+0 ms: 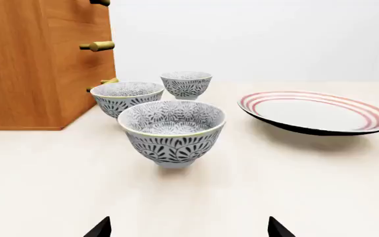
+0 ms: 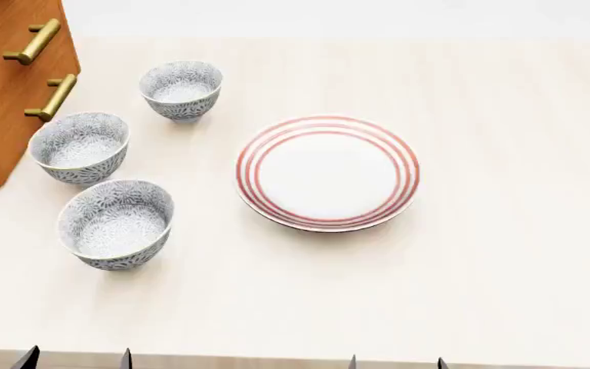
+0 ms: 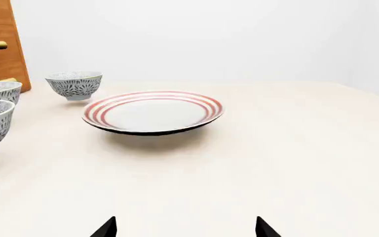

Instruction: Open the top drawer of the cabinet.

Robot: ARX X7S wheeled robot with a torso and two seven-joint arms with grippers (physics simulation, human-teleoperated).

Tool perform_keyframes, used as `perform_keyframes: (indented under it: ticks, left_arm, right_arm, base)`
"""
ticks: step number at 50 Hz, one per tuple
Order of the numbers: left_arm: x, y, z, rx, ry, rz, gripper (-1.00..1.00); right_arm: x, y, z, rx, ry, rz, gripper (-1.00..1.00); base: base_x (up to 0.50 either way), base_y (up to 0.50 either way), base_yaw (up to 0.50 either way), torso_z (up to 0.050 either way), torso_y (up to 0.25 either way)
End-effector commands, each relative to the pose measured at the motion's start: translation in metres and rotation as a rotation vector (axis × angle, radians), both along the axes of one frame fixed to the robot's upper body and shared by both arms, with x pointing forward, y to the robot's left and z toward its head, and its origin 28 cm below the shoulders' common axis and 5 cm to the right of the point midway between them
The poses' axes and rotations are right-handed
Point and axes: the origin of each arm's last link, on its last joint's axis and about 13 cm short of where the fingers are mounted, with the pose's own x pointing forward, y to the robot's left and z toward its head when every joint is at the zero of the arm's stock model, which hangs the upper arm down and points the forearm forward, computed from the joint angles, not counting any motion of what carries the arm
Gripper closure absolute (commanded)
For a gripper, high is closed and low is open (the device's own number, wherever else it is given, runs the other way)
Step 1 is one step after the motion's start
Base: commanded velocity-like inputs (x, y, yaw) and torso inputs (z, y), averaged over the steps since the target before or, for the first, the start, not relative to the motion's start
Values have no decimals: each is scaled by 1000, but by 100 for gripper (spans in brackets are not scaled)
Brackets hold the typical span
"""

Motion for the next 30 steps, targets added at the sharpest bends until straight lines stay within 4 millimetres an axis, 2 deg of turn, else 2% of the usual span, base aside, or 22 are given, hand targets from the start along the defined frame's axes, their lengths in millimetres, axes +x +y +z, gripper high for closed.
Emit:
perform_keyframes:
  ticks: [1,15,16,17,30]
  left_arm:
    - [7,1,-6,2,3,37,-100]
    - [9,2,-11,0,-9,75,-100]
    - [16,14,8,-126,-107,4,-100]
    - [9,3,-11,0,-6,80,-100]
    - [10,2,-12,-1,0,72,-100]
  right_arm:
    - [4,0,-9,10,29,18,-100]
    - [4,-1,-13,51,37,18,-100]
    - [12,-10,-15,-172,-45,-31,-100]
    - [4,-1,-13,53,40,15,-100]
    - [5,-2,-13,55,28,18,-100]
  base:
    - [0,0,0,0,0]
    - [0,0,0,0,0]
    - [0,0,0,0,0]
    - [0,0,0,0,0]
    - [0,0,0,0,0]
